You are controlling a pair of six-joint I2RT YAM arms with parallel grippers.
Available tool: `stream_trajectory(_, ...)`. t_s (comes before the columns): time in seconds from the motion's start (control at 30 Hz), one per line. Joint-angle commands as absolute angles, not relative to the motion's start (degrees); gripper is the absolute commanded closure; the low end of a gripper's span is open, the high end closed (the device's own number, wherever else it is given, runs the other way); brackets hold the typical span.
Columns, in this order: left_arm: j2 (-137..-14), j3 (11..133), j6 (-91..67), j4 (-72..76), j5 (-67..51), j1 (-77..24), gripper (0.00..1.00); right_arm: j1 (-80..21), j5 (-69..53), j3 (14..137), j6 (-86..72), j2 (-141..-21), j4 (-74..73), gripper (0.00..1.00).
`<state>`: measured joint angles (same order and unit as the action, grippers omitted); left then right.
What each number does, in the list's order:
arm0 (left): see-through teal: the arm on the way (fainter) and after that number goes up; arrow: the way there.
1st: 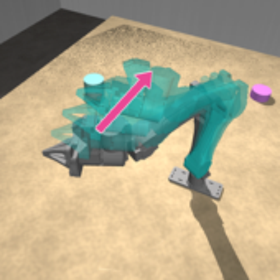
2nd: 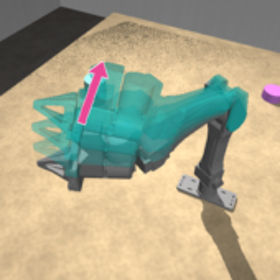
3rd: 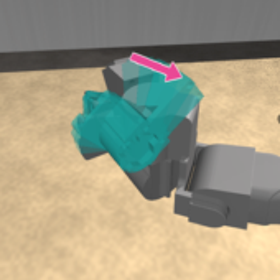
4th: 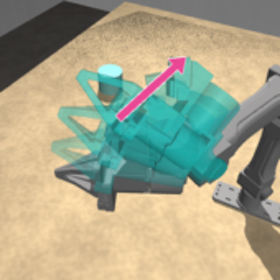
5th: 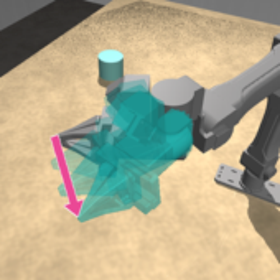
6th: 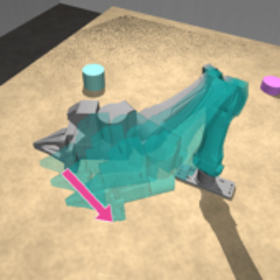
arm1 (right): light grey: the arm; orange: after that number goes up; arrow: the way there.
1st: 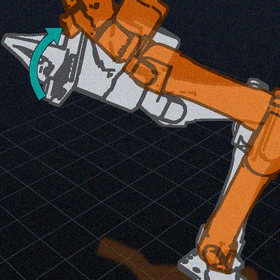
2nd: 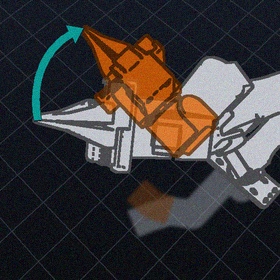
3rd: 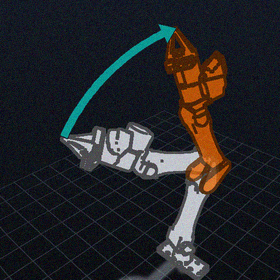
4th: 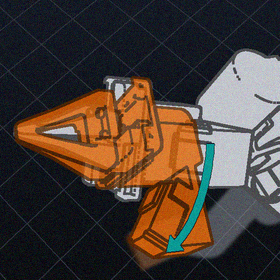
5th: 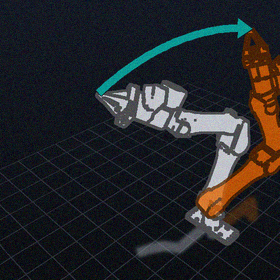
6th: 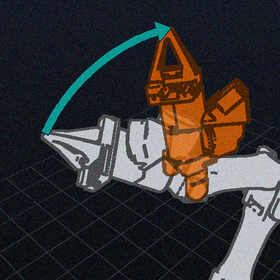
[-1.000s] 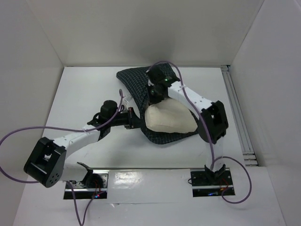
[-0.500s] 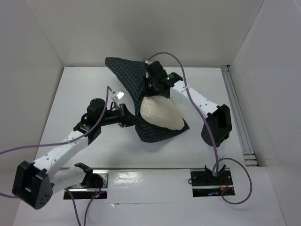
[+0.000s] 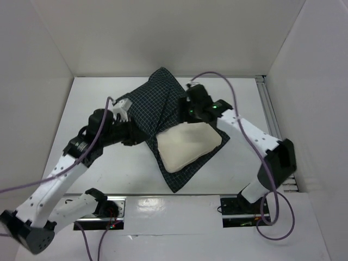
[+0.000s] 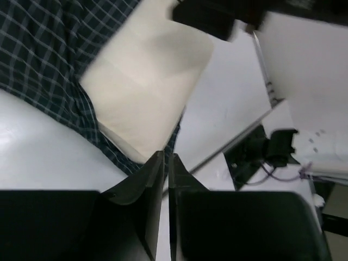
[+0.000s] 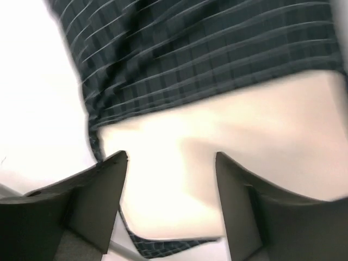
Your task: Put the pillow into the pillowcase
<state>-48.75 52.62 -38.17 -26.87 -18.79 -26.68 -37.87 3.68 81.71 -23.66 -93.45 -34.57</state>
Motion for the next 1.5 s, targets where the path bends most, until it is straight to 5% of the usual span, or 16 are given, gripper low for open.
stream_trajectory(0.0, -61.6, 61.7, -33.0, -30.5, -11.2, -27.2, 0.78, -31.4, 11.0, 74.4, -30.1, -84.4, -39.1, 0.37)
stream_trajectory(0.03, -70.3, 64.7, -32.3, -32.4, -6.8, -28.7, 0.66, -27.5, 10.0, 72.0, -32.5, -81.2, -39.1, 0.48)
stream_trajectory(0.13, -81.2, 76.1, -29.9, -39.0, 1.4, -34.2, 0.31, -21.6, 3.1, 63.0, -34.4, -74.7, -38.2, 0.44)
stream_trajectory(0.17, -86.0, 78.1, -28.6, -39.6, 6.0, -35.2, 0.31, -20.8, 1.8, 61.2, -35.8, -73.1, -37.4, 0.27)
stream_trajectory(0.3, -94.8, 86.7, -24.6, -39.6, 14.8, -38.2, 0.29, -18.5, -4.5, 51.4, -41.1, -66.5, -35.0, 0.11)
stream_trajectory(0.63, -105.7, 92.7, -19.7, -42.9, 23.4, -42.0, 0.28, -17.9, -15.7, 39.2, -48.7, -63.6, -25.4, 0.08)
stream_trajectory(0.93, -108.6, 93.3, -12.9, -40.7, 17.3, -42.5, 0.28, -17.9, -18.9, 36.8, -49.9, -67.1, -18.6, 0.07)
stream_trajectory(1.27, -113.3, 97.4, -13.5, -40.7, 24.6, -42.5, 0.42, -17.9, -21.4, 33.0, -51.9, -68.1, -13.9, 0.07)
stream_trajectory(1.43, -113.9, 98.4, -13.5, -41.3, 27.0, -42.5, 0.77, -20.0, -21.4, 31.7, -53.3, -70.1, -8.5, 0.11)
stream_trajectory(1.47, -113.9, 99.0, -14.1, -41.3, 27.0, -42.5, 0.97, -20.0, -20.8, 32.4, -53.3, -70.9, -8.5, 0.12)
